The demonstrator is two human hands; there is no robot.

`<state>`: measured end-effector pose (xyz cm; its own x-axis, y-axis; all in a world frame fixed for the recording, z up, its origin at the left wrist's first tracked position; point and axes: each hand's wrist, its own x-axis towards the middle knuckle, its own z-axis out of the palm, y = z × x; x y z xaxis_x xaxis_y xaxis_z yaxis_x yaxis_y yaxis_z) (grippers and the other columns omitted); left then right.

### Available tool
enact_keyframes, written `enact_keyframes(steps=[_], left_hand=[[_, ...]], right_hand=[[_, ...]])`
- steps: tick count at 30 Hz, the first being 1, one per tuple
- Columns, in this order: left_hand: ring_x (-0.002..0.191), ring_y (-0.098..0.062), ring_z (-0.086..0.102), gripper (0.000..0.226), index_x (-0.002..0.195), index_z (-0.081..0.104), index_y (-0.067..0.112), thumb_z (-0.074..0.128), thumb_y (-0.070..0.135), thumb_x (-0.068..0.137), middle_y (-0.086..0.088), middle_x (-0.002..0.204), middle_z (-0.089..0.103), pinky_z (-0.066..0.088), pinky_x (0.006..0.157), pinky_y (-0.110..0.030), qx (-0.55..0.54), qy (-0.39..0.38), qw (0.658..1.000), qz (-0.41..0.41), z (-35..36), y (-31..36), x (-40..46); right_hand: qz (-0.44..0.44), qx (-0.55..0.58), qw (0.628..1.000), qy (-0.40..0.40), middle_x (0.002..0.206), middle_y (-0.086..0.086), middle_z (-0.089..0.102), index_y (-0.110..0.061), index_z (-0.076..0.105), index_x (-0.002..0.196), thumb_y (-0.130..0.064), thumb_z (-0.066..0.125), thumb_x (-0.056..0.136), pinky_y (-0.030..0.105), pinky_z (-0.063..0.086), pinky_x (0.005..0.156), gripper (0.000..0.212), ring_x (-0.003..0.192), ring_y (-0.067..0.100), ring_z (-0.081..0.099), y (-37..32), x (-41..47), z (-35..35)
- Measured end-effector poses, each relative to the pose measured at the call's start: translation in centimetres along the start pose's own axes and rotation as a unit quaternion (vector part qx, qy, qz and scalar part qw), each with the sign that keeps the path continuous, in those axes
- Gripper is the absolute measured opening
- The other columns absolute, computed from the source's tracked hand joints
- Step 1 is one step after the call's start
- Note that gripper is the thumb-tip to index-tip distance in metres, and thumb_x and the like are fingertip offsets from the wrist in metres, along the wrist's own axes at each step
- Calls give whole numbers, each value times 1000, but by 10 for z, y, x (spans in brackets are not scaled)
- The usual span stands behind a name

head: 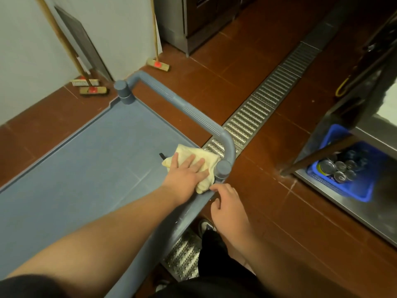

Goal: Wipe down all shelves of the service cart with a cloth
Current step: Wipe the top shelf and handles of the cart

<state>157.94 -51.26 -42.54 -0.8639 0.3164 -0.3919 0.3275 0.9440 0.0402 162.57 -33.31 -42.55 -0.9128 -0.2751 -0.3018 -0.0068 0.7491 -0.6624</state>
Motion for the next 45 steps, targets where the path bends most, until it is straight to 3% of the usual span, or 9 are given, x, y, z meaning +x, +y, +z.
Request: enact_keyframes(steps=[3, 10, 14, 16, 23, 29, 41, 45], left_hand=[[149, -32, -3, 58, 145, 30, 42, 43, 15, 96, 0, 163, 6, -5, 113, -64, 11, -16, 1000, 25, -2, -3, -9], [149, -29, 0, 53, 143, 34, 43, 46, 22, 96, 2, 162, 12, -4, 112, -64, 21, -23, 999, 26, 21, -7, -64], [149, -28, 1, 47, 140, 37, 45, 45, 27, 97, 4, 161, 15, -17, 109, -60, -5, -2, 1000, 19, 49, -13, -108], [149, -27, 1, 46, 138, 40, 46, 48, 30, 96, 5, 161, 15, -21, 107, -55, -27, -4, 1000, 14, 61, -18, -134], [150, -23, 2, 50, 134, 46, 47, 58, 31, 88, 9, 160, 18, -13, 113, -56, -96, -27, 994, -49, 105, -38, -250], [149, -19, 5, 45, 129, 52, 45, 58, 27, 88, 13, 158, 22, -14, 114, -52, -136, -39, 982, -125, 153, -46, -372], [148, -13, 10, 47, 121, 60, 42, 68, 19, 80, 16, 154, 31, -6, 117, -50, -184, -71, 940, -278, 221, -30, -557], [149, -18, 12, 43, 119, 61, 39, 68, 19, 81, 12, 155, 31, -4, 119, -49, -151, -67, 942, -291, 225, -24, -576]], right_hand=[[-8, 11, 1000, 9, 125, -10, 52, -25, 55, 130, 0, 41, 89, 22, 38, 97, 51, 122, 10, 44, -9, -2, 0], [-16, 2, 1000, -16, 158, -5, 36, -24, 37, 152, 2, 39, 94, 25, 22, 117, 65, 147, 14, 28, -31, -5, 11], [-63, -52, 995, -57, 163, -4, 30, -22, 35, 155, 5, 39, 90, 22, 11, 121, 71, 151, 12, 22, -43, -14, 38], [-79, -62, 991, -94, 163, -4, 29, -22, 34, 156, 5, 39, 90, 21, 11, 121, 71, 151, 10, 21, -52, -20, 55], [-92, -64, 971, -213, 158, -7, 38, -28, 40, 153, 4, 40, 95, 11, 24, 109, 66, 143, 10, 37, -103, -64, 122], [-194, -147, 922, -301, 159, -5, 37, -22, 49, 148, 5, 41, 93, 11, 13, 115, 62, 147, 12, 33, -147, -130, 204], [-370, -237, 788, -431, 148, 0, 51, -23, 61, 138, -5, 50, 93, 15, 28, 109, 50, 134, 19, 49, -222, -235, 326], [-381, -194, 795, -430, 147, 3, 52, -19, 62, 137, 0, 50, 91, 7, 19, 106, 51, 134, 19, 48, -231, -245, 338]])
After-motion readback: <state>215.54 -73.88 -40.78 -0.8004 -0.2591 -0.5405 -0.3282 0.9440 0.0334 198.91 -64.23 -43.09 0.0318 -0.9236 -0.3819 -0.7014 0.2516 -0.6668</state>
